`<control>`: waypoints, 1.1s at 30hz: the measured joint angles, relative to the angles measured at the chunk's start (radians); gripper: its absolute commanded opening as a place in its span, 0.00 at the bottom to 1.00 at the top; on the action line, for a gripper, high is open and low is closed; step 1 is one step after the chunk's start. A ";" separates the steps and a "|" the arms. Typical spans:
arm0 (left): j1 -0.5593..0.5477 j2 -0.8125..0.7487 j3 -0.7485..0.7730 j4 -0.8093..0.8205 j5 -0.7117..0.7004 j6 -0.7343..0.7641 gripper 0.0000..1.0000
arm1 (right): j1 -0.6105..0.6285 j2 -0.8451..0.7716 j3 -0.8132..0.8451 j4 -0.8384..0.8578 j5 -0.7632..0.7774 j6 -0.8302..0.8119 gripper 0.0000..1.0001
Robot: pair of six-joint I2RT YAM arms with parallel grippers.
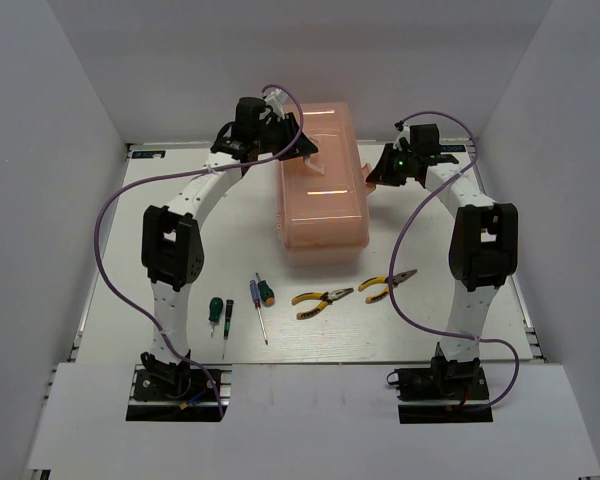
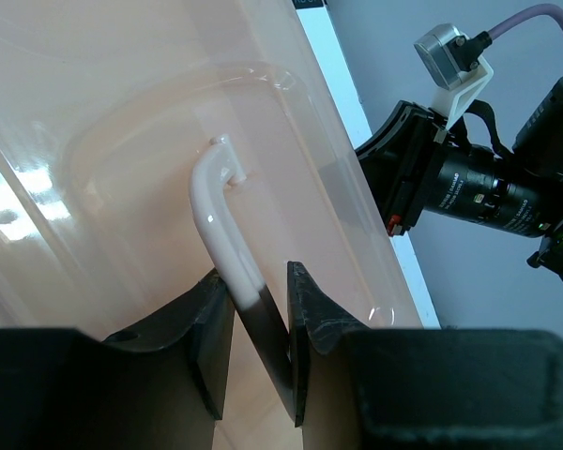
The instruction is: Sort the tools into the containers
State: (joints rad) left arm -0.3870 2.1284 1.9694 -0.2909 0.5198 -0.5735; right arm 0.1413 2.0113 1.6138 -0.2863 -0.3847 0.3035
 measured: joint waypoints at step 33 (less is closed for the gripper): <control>0.100 -0.066 -0.027 -0.061 0.090 0.013 0.00 | -0.048 0.000 -0.007 0.003 -0.033 0.016 0.00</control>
State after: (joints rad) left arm -0.2874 2.0624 1.9427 -0.3523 0.6102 -0.5602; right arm 0.0933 2.0113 1.6070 -0.2836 -0.4179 0.3191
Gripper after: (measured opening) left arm 0.363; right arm 0.168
